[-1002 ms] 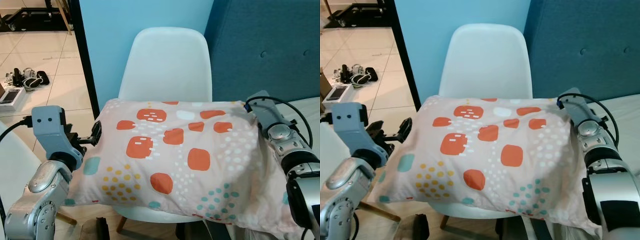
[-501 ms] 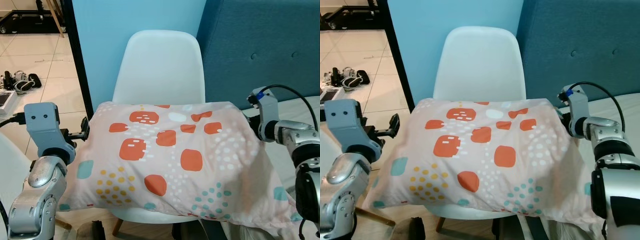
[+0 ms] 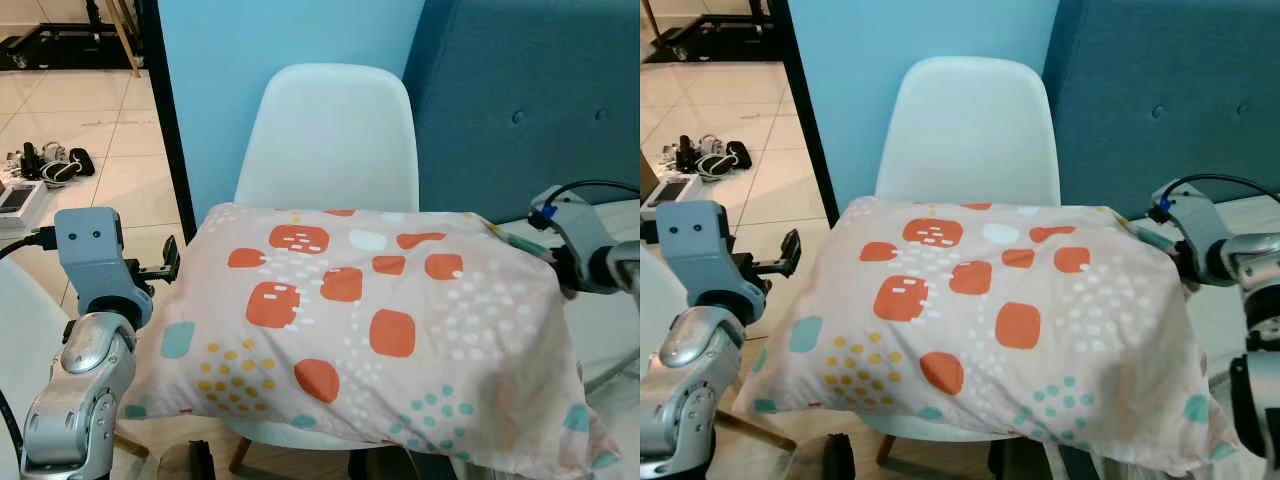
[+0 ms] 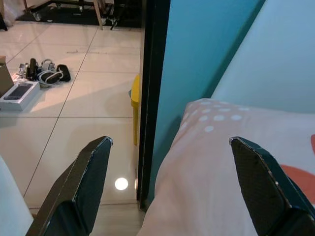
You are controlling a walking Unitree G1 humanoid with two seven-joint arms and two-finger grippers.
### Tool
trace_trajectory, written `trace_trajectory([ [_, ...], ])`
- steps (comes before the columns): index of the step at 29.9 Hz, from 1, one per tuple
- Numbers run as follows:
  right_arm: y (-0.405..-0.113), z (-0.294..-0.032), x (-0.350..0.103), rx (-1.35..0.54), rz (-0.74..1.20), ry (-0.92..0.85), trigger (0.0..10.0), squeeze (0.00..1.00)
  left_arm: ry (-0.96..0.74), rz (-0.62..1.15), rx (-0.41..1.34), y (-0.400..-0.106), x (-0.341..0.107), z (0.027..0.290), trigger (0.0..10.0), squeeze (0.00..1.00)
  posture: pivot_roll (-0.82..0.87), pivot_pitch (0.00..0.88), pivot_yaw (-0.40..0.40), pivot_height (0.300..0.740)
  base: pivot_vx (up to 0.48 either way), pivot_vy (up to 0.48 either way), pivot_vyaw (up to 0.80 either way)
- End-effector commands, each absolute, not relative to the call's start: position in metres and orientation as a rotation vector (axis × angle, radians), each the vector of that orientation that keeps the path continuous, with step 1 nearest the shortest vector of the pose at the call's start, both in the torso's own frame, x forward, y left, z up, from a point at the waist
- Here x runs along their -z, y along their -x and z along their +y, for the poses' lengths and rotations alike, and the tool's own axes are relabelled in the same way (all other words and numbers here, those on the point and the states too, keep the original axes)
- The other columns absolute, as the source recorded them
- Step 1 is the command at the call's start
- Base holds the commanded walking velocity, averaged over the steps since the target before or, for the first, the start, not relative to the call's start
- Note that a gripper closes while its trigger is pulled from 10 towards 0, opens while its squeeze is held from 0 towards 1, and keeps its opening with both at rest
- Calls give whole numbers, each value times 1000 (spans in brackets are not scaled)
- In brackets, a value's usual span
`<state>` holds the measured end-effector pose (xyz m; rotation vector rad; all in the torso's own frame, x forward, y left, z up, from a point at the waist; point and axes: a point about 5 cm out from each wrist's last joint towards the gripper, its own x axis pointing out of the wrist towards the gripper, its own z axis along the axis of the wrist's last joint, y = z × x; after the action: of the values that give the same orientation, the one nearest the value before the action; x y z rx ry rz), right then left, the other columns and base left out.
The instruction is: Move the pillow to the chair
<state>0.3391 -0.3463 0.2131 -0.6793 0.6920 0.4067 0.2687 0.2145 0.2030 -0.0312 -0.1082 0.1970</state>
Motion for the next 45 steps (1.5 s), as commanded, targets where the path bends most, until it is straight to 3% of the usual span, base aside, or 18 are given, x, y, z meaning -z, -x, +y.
trace_trajectory([
  [1,-332,-341,-209,-566,744,722,10000,1000,23,-93,-200,-270,-198,214,10000,0,31,0,-136,541,0,0,0],
  [8,-335,-335,-222,-605,666,670,10000,1000,25,-94,-198,-271,-197,213,10000,0,28,0,-136,541,0,0,0],
  [16,-354,-349,-280,-211,324,513,10000,1000,32,-87,-192,-271,-194,211,10000,0,28,0,-139,541,0,0,0],
  [24,-354,-357,-296,-76,248,503,10000,1000,34,-90,-191,-271,-195,211,10000,0,34,0,-142,541,0,0,0],
  [25,-355,-355,-299,-86,229,464,10000,773,34,-91,-193,-270,-195,212,10000,0,34,0,-142,541,0,0,0],
  [26,-355,-355,-299,-86,229,464,10000,773,34,-91,-193,-270,-195,212,10000,0,34,0,-142,541,0,0,0],
  [27,-357,-350,-302,-135,201,400,10000,0,35,-91,-195,-270,-195,212,10000,0,35,0,-144,541,0,0,0],
  [31,-361,-330,-315,-337,92,172,10000,0,36,-90,-197,-269,-195,213,10000,0,33,2,-145,541,0,0,0],
  [36,-362,-325,-316,-392,63,84,10000,0,44,-89,-196,-268,-195,212,10000,0,30,4,-146,541,0,0,0],
  [37,-363,-325,-314,-368,65,73,0,0,45,-89,-195,-268,-195,212,10000,0,30,4,-146,541,0,0,0],
  [45,-363,-331,-315,-290,63,62,0,0,45,-88,-195,-268,-195,213,10000,0,28,5,-147,541,0,0,0],
])
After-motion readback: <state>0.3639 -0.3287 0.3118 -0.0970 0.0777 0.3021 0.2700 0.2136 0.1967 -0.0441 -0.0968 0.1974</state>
